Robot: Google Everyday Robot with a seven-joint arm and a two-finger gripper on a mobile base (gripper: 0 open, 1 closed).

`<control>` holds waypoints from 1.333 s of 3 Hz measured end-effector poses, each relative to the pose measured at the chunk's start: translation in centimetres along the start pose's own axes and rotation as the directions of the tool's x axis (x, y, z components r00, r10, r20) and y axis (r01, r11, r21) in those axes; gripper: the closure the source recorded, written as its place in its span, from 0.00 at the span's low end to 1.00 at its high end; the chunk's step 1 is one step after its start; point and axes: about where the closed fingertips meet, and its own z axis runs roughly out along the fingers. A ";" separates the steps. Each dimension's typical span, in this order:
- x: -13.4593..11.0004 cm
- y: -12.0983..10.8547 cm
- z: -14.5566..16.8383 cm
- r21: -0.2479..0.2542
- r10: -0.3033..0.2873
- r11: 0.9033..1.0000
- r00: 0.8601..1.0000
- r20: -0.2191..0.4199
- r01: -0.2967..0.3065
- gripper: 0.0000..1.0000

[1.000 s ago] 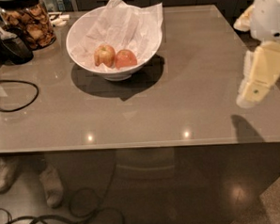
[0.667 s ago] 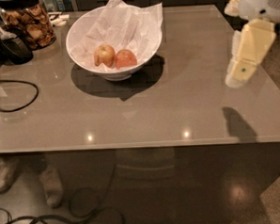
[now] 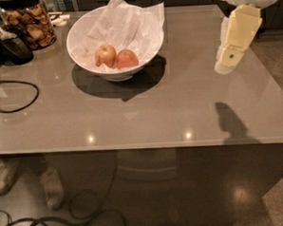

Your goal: Pick apple from white bowl

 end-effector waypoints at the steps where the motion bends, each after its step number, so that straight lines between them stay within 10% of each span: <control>1: -1.4 -1.6 0.7 0.008 0.008 1.000 0.999 0.044 -0.008 0.00; 4: -7.1 -9.6 1.9 0.061 -0.058 0.997 0.993 0.106 0.051 0.00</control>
Offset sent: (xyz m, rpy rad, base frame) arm 0.1036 0.0281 0.0235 0.0390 -0.0096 0.0267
